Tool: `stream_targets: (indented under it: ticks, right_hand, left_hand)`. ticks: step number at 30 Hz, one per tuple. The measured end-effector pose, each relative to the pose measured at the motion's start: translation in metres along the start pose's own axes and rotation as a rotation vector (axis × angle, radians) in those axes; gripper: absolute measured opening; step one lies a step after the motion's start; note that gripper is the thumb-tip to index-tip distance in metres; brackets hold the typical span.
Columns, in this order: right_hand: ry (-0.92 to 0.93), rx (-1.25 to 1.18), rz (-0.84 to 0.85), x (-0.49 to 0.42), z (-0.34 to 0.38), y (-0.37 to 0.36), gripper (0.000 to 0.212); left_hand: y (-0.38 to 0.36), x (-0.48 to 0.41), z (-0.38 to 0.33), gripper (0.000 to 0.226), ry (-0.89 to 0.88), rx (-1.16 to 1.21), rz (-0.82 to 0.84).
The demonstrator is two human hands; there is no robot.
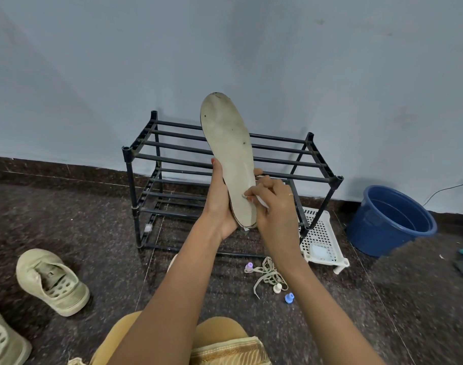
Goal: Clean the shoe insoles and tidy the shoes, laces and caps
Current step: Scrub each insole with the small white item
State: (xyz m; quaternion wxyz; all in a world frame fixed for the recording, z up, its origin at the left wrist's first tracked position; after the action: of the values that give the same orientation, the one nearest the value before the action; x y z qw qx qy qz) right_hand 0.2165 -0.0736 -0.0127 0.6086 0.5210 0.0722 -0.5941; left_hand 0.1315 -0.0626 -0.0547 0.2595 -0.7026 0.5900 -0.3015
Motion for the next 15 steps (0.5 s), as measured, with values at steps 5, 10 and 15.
stream_targets:
  ticks: [5,10,15]
  right_hand:
    - [0.032,0.014,0.020,-0.004,-0.003,-0.002,0.013]
    - [0.015,-0.020,0.076,0.018,-0.002,-0.002,0.015]
    - [0.017,-0.057,0.111,0.029,0.000,-0.001,0.018]
  left_hand:
    - [0.001,-0.001,0.002,0.086,0.002,-0.028,-0.011]
    - [0.004,-0.001,-0.003,0.081,-0.054,0.065,-0.034]
    - [0.006,0.000,-0.005,0.082,-0.088,0.101,-0.058]
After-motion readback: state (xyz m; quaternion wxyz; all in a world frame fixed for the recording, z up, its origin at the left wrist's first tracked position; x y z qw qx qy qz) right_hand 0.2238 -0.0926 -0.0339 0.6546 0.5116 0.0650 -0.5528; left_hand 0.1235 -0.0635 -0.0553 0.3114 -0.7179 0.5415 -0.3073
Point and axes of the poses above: each hand's wrist, its own x-axis away from the middle knuckle, its own y-axis out of the back of the hand, z = x × y, the point moved 7 cm from there along -x, towards the middle knuckle, and after that the axes turned 5 degrees about -z, right-handed, at the moved point
